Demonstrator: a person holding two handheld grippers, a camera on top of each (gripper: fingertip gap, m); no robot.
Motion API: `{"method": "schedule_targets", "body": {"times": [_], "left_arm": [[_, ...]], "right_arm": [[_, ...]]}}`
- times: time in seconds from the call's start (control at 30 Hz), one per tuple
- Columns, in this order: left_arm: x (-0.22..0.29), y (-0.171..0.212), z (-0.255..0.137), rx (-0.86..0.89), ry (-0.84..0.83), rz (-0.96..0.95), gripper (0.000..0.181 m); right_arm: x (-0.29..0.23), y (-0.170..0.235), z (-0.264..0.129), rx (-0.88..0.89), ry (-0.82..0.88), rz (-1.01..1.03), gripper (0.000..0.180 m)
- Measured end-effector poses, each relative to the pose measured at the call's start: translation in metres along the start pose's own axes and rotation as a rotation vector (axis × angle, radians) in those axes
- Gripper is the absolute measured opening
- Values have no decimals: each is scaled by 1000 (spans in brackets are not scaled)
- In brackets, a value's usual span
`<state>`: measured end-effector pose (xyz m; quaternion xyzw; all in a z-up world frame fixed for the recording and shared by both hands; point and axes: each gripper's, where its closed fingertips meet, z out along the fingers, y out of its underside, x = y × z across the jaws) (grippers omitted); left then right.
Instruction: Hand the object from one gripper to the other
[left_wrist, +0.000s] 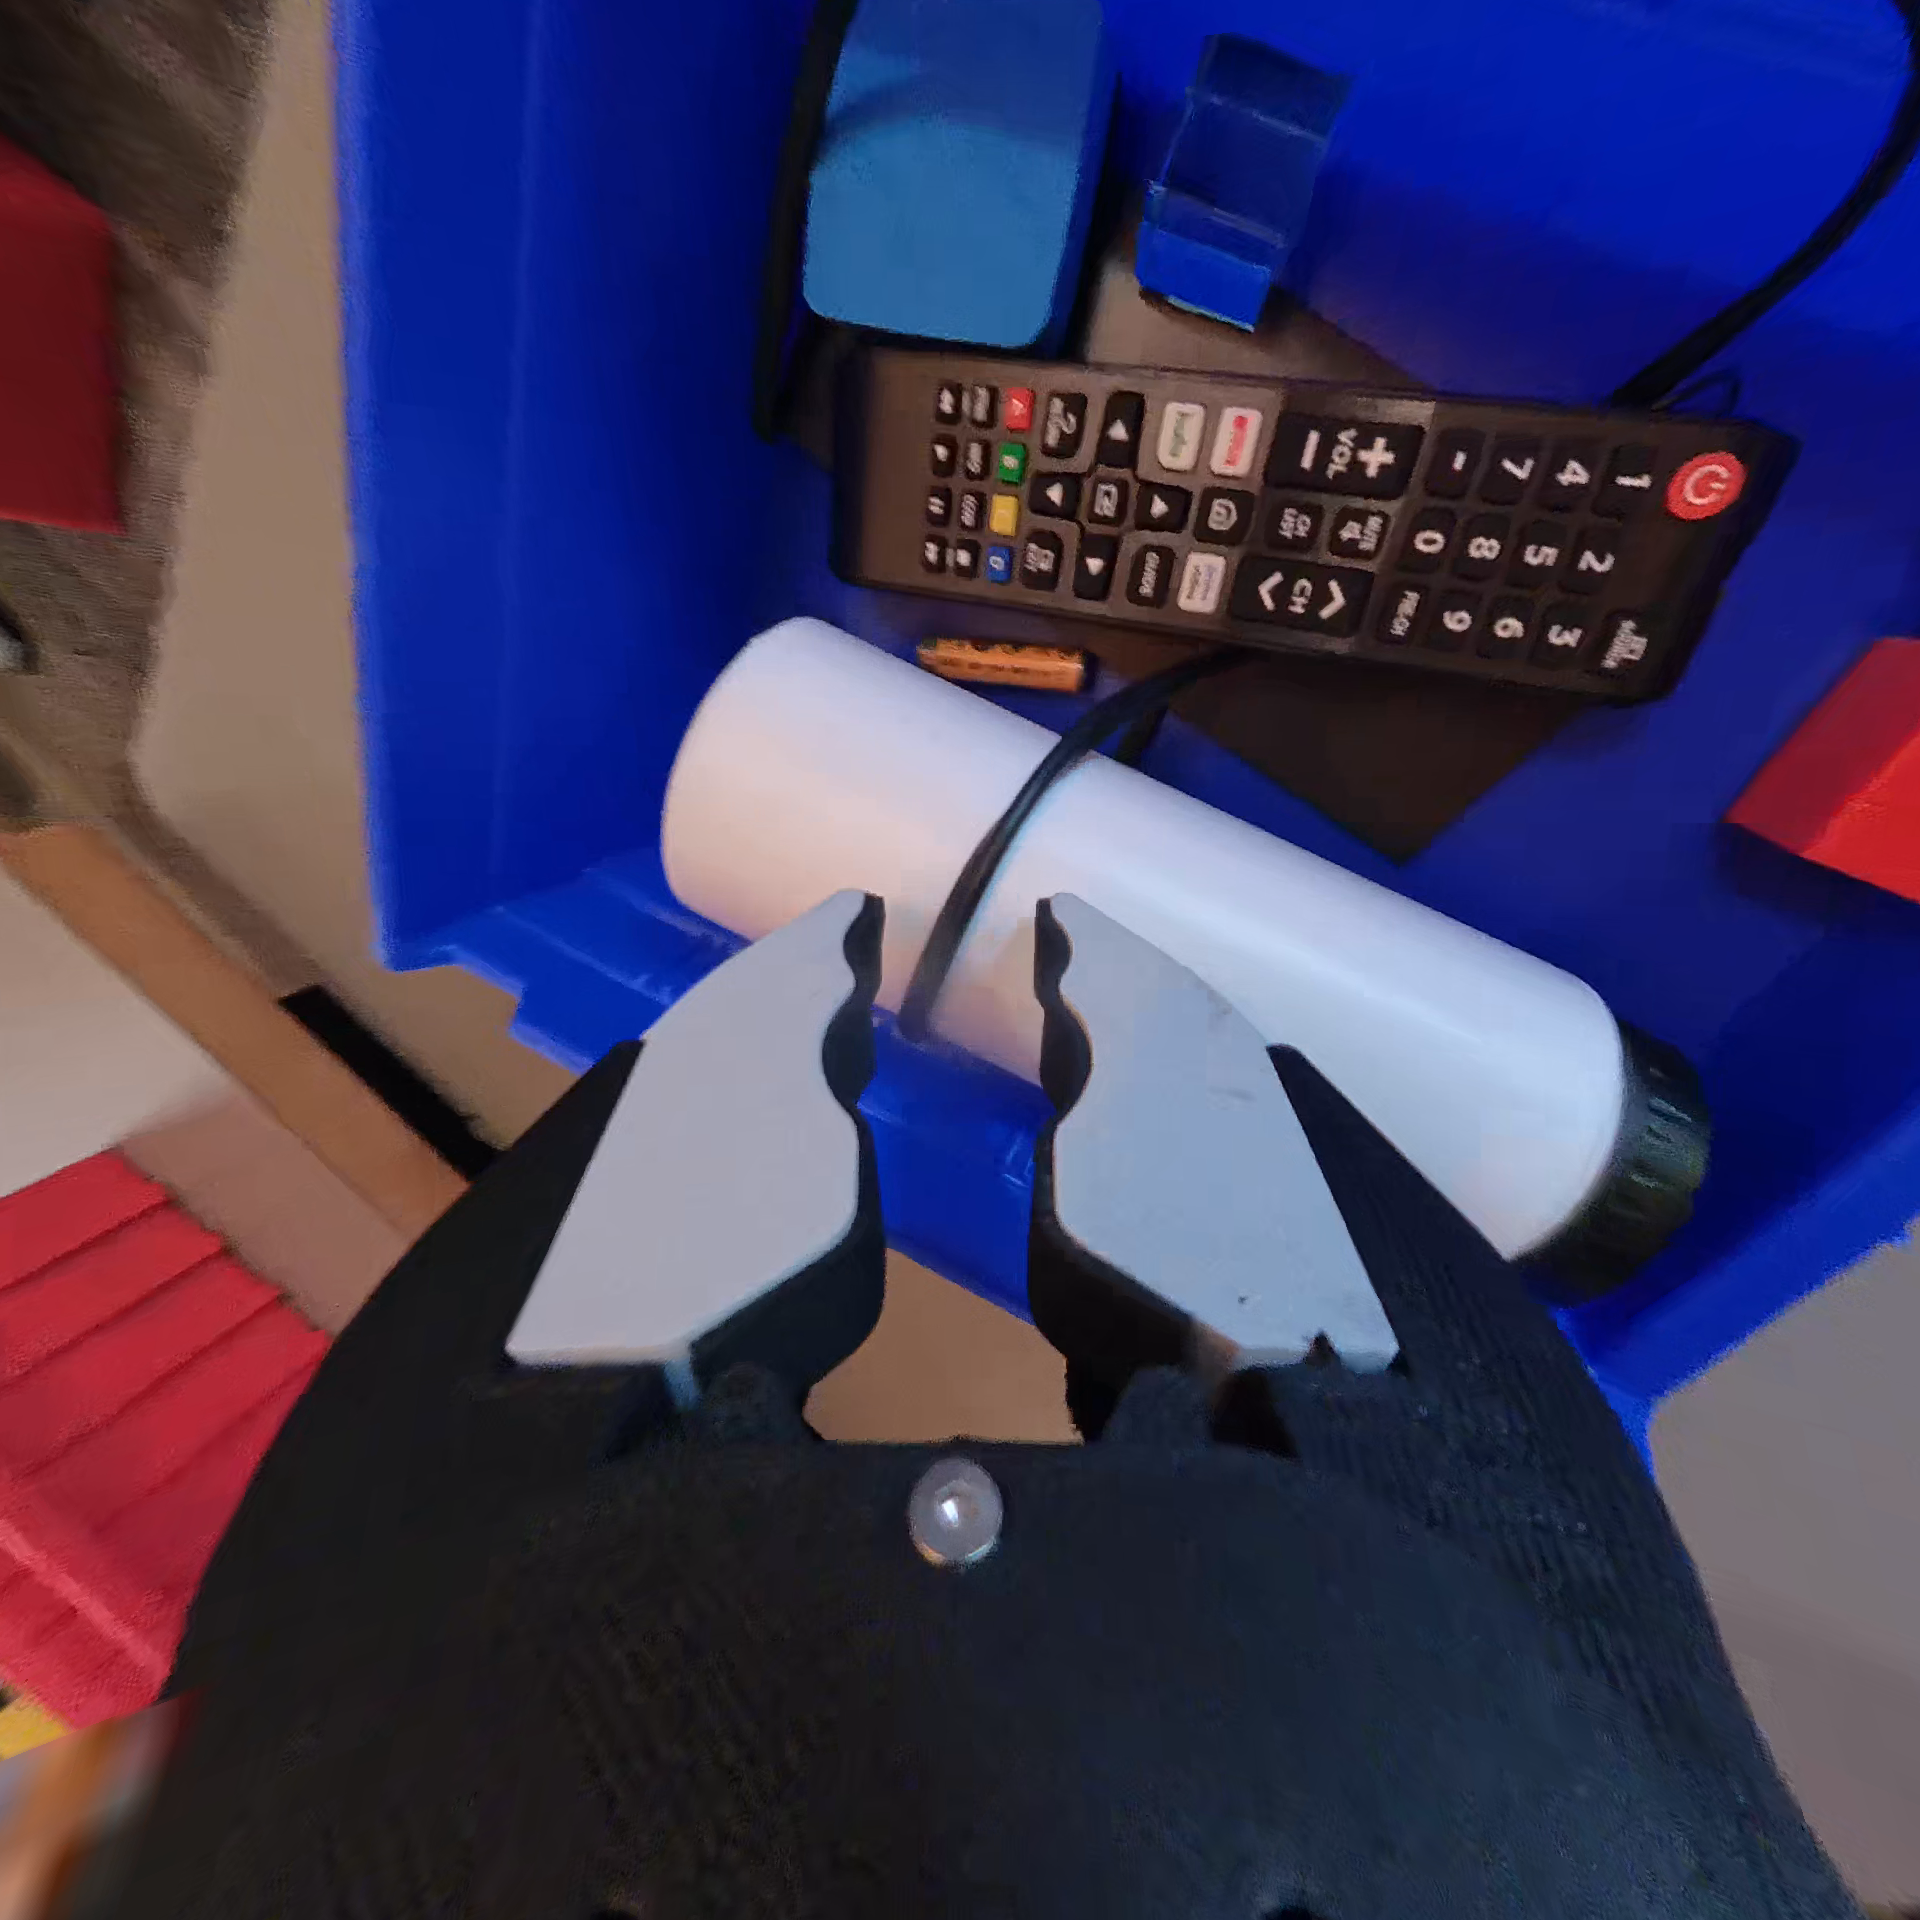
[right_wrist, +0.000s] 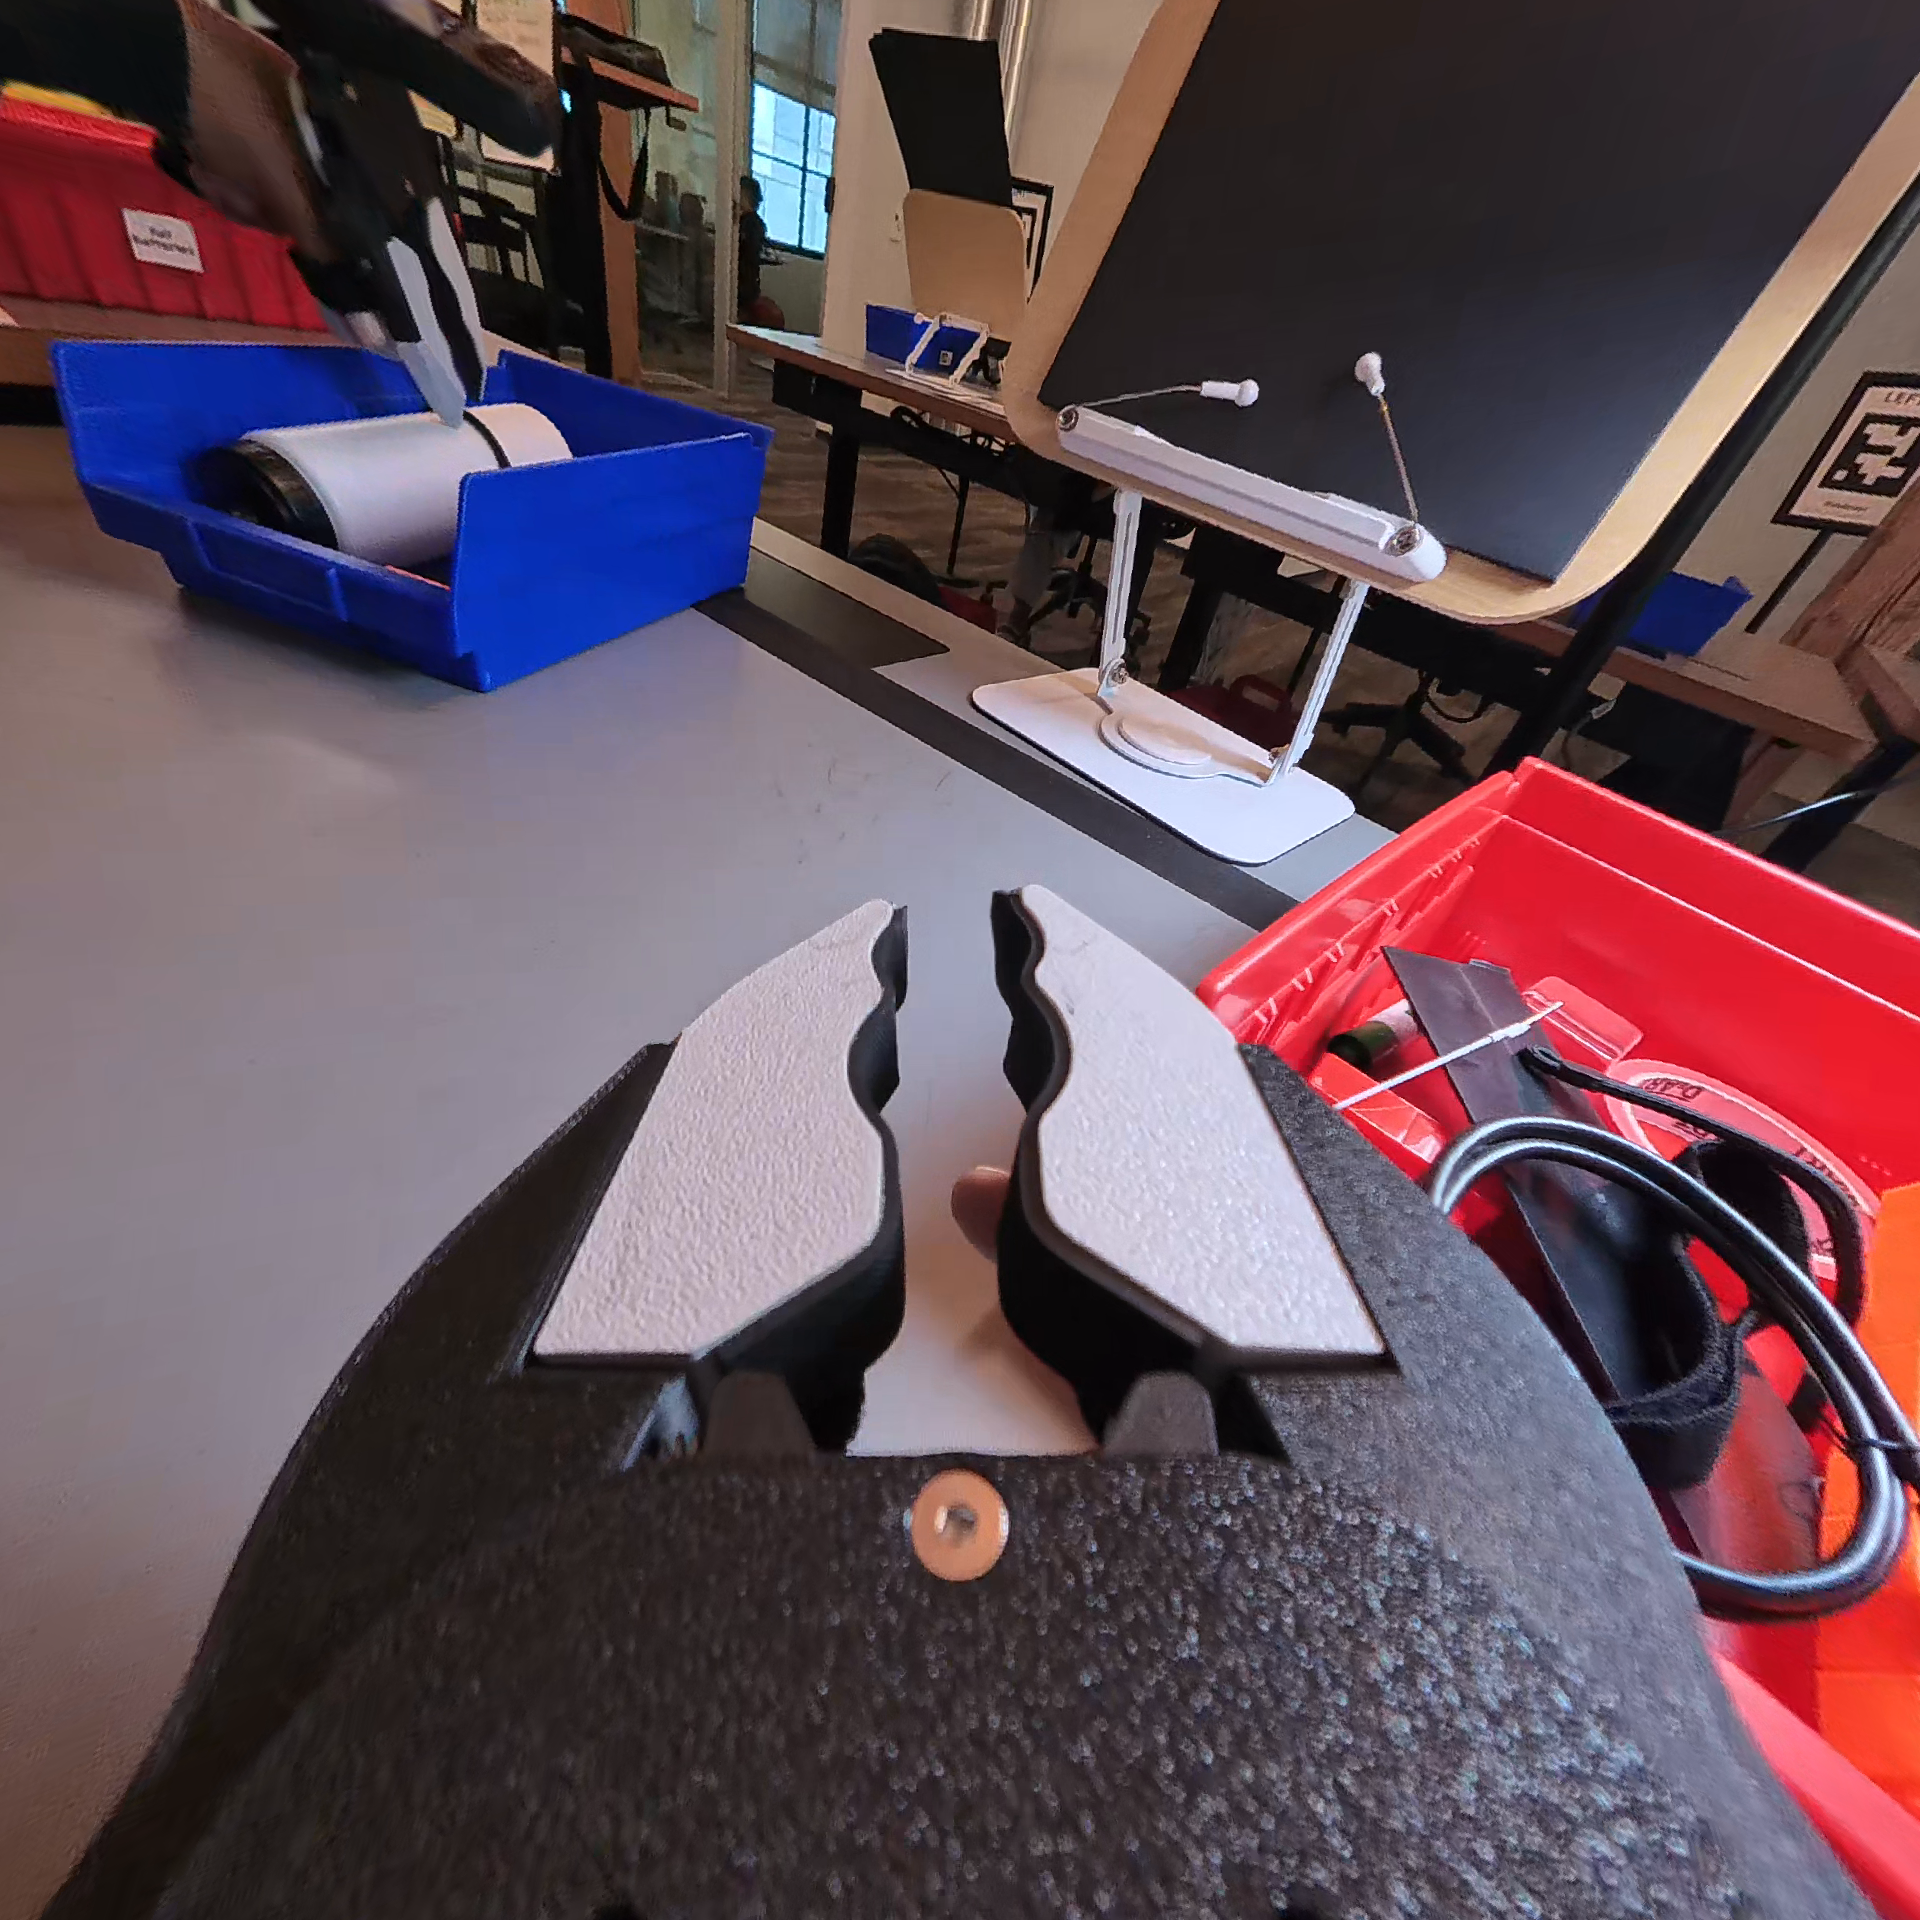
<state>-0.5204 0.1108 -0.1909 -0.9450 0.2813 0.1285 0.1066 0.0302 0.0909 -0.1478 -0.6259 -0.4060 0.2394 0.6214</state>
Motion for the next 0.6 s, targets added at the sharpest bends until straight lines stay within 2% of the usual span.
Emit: {"method": "schedule_targets", "body": {"times": [0.2, 0.27, 0.33, 0.6], "left_arm": [[7, -5, 6, -18, 162, -67, 23], [7, -10, 10, -20, 153, -63, 19], [11, -15, 14, -30, 148, -48, 7], [9, -21, 17, -119, 40, 100, 4]], "right_arm": [[-2, 9, 3, -28, -4, -25, 13], [-2, 10, 3, -35, -3, -29, 12], [-3, 11, 3, -37, -3, -37, 10], [-5, 5, 0, -21, 4, -71, 7]]}}
